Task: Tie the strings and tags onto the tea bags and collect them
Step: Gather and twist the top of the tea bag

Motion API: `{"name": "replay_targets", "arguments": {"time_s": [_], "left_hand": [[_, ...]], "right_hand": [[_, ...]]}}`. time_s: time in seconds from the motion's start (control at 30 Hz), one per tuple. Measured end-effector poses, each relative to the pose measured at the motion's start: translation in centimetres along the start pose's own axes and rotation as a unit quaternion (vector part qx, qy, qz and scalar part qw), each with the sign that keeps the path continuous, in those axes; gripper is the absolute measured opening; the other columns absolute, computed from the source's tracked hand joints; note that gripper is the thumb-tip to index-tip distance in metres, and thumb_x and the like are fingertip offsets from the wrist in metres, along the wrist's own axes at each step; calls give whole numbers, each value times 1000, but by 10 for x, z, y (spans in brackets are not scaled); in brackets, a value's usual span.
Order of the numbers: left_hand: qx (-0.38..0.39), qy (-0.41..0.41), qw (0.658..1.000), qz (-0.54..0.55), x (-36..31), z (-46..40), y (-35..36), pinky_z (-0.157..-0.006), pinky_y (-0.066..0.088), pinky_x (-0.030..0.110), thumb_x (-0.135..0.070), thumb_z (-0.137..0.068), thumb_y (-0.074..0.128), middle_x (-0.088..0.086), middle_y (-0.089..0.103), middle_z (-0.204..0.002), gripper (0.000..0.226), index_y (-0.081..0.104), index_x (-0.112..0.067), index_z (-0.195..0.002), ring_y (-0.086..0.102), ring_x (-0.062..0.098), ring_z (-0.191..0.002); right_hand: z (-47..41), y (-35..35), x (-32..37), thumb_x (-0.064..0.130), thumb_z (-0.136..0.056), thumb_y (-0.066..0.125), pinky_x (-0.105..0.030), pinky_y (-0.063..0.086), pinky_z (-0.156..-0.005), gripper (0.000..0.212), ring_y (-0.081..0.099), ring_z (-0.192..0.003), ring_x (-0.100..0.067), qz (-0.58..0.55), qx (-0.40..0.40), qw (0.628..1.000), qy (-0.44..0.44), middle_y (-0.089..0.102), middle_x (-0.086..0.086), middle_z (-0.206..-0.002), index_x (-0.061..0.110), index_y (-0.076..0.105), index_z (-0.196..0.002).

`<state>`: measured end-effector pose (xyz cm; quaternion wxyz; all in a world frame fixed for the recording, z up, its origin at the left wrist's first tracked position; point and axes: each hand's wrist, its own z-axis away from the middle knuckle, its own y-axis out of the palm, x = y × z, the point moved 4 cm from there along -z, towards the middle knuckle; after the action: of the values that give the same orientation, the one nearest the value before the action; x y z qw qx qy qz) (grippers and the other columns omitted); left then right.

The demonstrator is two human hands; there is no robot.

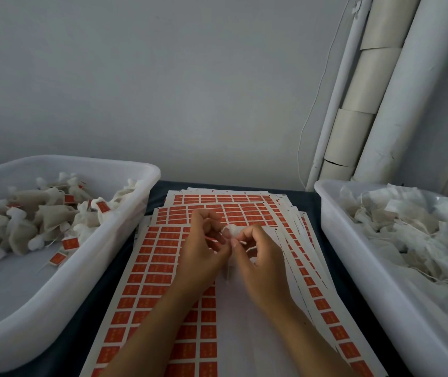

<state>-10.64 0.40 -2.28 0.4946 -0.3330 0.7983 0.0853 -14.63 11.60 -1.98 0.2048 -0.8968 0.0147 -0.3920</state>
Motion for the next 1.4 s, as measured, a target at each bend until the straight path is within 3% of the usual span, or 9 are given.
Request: {"name": "replay_targets", "arguments": {"time_s": [0.13, 0.3, 0.5, 0.63, 0.77, 0.97, 1.13, 1.27, 1.4], "left_hand": [[37, 31, 999, -4, -5, 3, 4, -68, 51, 12, -5, -79, 72, -13, 59, -91, 43, 45, -31, -102, 60, 0, -85], [12, 28, 1000, -9, -7, 0, 1, -66, 51, 10, -6, -78, 73, -14, 62, -86, 41, 49, -33, -97, 62, -3, -81], [29, 1, 999, 28, -6, 2, -1, -71, 52, 13, -17, -78, 74, -17, 66, -85, 46, 45, -33, -109, 65, 1, -82], [42, -7, 999, 30, -8, 2, -1, -74, 54, 15, -19, -77, 73, -15, 67, -82, 44, 45, -32, -109, 66, 2, -82], [23, -21, 999, 28, -7, 1, -3, -67, 55, 18, -13, -77, 74, -4, 66, -78, 44, 46, -30, -106, 66, 8, -73], [9, -19, 1000, 12, -3, 1, -4, -65, 56, 21, -1, -79, 70, 1, 65, -81, 37, 50, -23, -101, 65, 11, -72], [16, -12, 1000, 9, -2, 1, -4, -67, 54, 16, 5, -81, 66, -3, 64, -84, 33, 54, -23, -94, 64, 5, -76], [24, -27, 999, 22, 1, 1, -3, -68, 52, 14, 8, -82, 63, -3, 64, -86, 30, 57, -19, -94, 64, 3, -77], [34, -37, 998, 37, 4, 0, -5, -67, 53, 16, 9, -82, 62, -1, 65, -82, 26, 57, -16, -90, 65, 6, -74]], "right_hand": [[0, -1, -3, 18, -87, 62, -5, 47, -70, 8, 59, -82, -2, -5, -18, 1000, 9, 60, 11, -91, 21, 56, -91], [-2, -4, -3, 16, -86, 64, -4, 44, -72, 11, 57, -85, -5, -21, -30, 999, 13, 59, 5, -95, 21, 54, -90], [-4, -1, -4, 49, -87, 51, -2, 42, -79, 31, 51, -105, 10, -177, 29, 977, 118, 53, 27, -114, 33, 50, -113], [-3, 2, -7, 28, -93, 49, -7, 47, -76, 16, 58, -98, 8, -247, 67, 955, 148, 61, 29, -101, 34, 58, -105], [-4, 1, -15, 18, -94, 52, -18, 53, -78, 14, 64, -94, -7, -289, 77, 934, 197, 69, 14, -91, 22, 65, -93], [-4, 0, -11, 12, -94, 50, -19, 53, -79, 15, 64, -91, -14, -226, 102, 958, 143, 68, -1, -91, 15, 63, -87], [-6, -3, -11, 9, -94, 49, -17, 54, -74, 19, 63, -91, -13, -196, 94, 969, 122, 67, 1, -91, 17, 64, -86], [-6, -2, -17, 12, -90, 58, -28, 58, -77, 15, 61, -96, -14, -174, 78, 972, 137, 65, 4, -102, 23, 63, -100], [-7, -1, -18, 11, -88, 61, -27, 58, -75, 19, 61, -96, -11, -151, 90, 978, 110, 65, 9, -103, 26, 65, -98]]}}
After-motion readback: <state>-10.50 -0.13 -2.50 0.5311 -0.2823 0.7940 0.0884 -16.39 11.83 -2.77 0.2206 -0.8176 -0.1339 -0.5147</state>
